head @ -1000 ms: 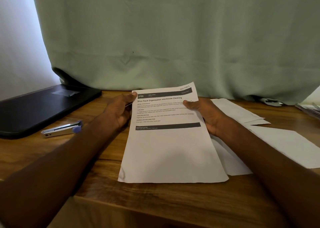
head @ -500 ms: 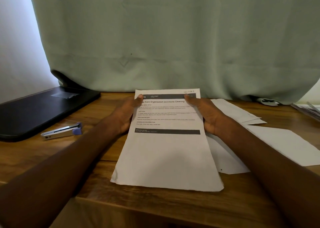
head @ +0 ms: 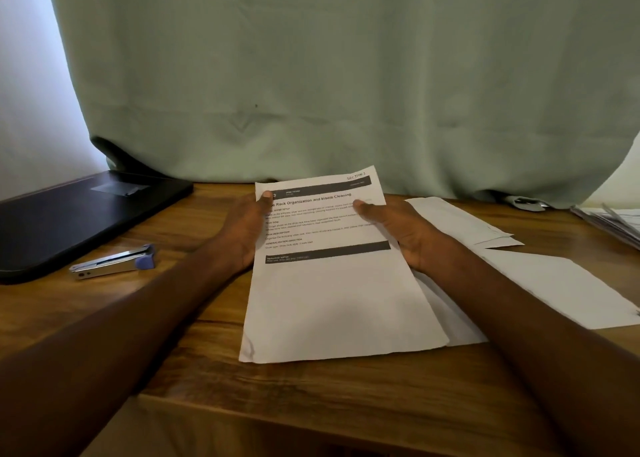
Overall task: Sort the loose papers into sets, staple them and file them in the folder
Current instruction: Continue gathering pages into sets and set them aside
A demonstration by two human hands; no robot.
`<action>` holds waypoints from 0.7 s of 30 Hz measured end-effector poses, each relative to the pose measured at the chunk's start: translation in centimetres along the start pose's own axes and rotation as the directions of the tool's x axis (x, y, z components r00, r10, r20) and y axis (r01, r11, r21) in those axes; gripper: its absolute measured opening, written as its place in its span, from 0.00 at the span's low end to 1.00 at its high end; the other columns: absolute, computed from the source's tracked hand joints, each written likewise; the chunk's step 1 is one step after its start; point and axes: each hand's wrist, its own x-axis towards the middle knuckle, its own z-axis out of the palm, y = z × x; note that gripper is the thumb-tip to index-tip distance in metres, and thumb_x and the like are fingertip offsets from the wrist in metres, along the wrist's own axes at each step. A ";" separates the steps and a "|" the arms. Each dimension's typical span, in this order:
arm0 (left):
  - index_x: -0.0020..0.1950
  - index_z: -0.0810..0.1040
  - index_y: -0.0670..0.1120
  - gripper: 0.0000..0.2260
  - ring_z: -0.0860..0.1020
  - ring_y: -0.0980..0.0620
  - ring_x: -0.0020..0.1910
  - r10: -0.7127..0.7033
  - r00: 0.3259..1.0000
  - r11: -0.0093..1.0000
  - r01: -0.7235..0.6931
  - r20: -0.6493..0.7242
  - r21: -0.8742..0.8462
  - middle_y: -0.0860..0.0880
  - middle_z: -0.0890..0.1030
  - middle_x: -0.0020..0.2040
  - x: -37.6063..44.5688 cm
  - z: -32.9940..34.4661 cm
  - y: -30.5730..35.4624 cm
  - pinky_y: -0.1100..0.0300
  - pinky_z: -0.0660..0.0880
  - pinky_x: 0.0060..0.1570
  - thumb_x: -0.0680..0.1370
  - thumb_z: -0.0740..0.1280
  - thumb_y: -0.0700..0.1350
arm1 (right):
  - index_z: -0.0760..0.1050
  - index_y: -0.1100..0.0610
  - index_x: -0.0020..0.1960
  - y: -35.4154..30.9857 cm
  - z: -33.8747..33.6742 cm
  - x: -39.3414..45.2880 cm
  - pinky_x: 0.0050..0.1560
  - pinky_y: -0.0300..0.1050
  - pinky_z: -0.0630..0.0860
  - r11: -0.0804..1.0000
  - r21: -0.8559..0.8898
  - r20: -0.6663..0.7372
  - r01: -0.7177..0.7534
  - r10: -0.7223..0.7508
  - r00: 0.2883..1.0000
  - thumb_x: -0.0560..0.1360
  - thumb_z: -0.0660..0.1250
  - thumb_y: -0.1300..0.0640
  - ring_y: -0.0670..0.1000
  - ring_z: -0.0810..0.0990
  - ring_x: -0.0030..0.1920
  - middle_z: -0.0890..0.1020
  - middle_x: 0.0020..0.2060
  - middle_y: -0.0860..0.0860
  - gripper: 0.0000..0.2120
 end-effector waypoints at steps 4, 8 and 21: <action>0.57 0.79 0.41 0.11 0.85 0.42 0.48 -0.032 0.999 0.997 0.033 0.025 -0.065 0.41 0.86 0.52 0.0 -0.1 0.1 0.44 0.84 0.48 0.86 0.62 0.46 | 0.81 0.59 0.61 0.2 0.2 0.0 0.41 0.47 0.84 0.999 -0.044 -0.051 0.014 -0.017 0.999 0.79 0.72 0.59 0.56 0.88 0.48 0.87 0.53 0.56 0.12; 0.66 0.77 0.39 0.13 0.84 0.36 0.57 -0.081 0.994 0.991 0.089 0.078 -0.101 0.38 0.85 0.59 0.1 -0.4 0.2 0.35 0.80 0.58 0.84 0.67 0.44 | 0.81 0.58 0.60 -0.2 -0.1 0.0 0.42 0.50 0.85 0.998 0.049 -0.057 0.027 -0.025 0.998 0.79 0.71 0.60 0.57 0.88 0.49 0.87 0.53 0.56 0.10; 0.60 0.81 0.41 0.11 0.85 0.38 0.56 -0.066 0.997 0.964 0.051 -0.051 -0.261 0.40 0.86 0.53 1.0 -1.8 0.9 0.39 0.83 0.53 0.79 0.73 0.41 | 0.78 0.60 0.68 -0.2 0.4 -0.2 0.58 0.57 0.82 0.999 -0.040 0.007 0.035 -0.034 0.999 0.80 0.70 0.59 0.60 0.85 0.56 0.85 0.59 0.57 0.17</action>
